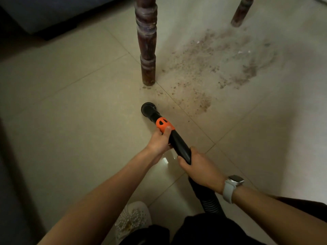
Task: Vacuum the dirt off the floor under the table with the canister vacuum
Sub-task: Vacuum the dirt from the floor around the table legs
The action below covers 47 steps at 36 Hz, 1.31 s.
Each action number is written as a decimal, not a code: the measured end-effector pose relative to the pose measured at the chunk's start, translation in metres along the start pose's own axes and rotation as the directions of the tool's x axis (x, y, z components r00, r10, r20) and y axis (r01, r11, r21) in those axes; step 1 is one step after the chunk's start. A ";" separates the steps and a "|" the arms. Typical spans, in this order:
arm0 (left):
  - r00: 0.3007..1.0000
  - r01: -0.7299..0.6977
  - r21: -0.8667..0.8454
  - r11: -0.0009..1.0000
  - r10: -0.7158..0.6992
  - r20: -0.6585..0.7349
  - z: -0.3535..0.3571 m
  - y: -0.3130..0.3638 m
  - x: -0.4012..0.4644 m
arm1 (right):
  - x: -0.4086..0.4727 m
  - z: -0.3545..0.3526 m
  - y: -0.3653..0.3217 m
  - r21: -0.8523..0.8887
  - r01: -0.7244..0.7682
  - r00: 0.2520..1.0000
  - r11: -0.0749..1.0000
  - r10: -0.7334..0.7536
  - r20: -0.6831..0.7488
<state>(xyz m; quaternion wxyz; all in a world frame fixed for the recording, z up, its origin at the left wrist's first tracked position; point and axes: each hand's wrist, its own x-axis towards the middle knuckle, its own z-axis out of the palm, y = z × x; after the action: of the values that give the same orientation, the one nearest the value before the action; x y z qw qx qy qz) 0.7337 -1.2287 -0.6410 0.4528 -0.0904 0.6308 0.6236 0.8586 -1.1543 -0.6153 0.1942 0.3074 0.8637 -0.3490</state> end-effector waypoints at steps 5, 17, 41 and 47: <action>1.000 -0.002 0.012 1.000 0.002 -0.022 -0.005 0.002 0.003 | 0.004 0.004 -0.005 -0.008 0.021 1.000 1.000 -0.021 -0.005; 0.977 -0.115 -0.080 0.990 0.098 -0.191 -0.031 0.026 0.027 | 0.054 -0.008 -0.038 0.148 0.109 0.979 0.983 -0.132 0.158; 0.980 -0.084 -0.005 0.996 0.082 -0.180 -0.016 0.069 0.068 | 0.092 -0.011 -0.056 -0.069 0.046 0.991 0.997 -0.054 -0.119; 0.989 -0.090 0.009 0.996 0.090 -0.114 -0.012 0.052 0.058 | 0.075 -0.003 -0.041 -0.017 0.049 0.991 0.999 -0.051 -0.121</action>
<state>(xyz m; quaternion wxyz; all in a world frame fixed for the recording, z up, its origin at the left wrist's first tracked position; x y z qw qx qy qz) 0.6594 -1.2024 -0.6464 0.3876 -0.0965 0.6604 0.6358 0.7753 -1.1461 -0.6347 0.1346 0.3048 0.8839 -0.3283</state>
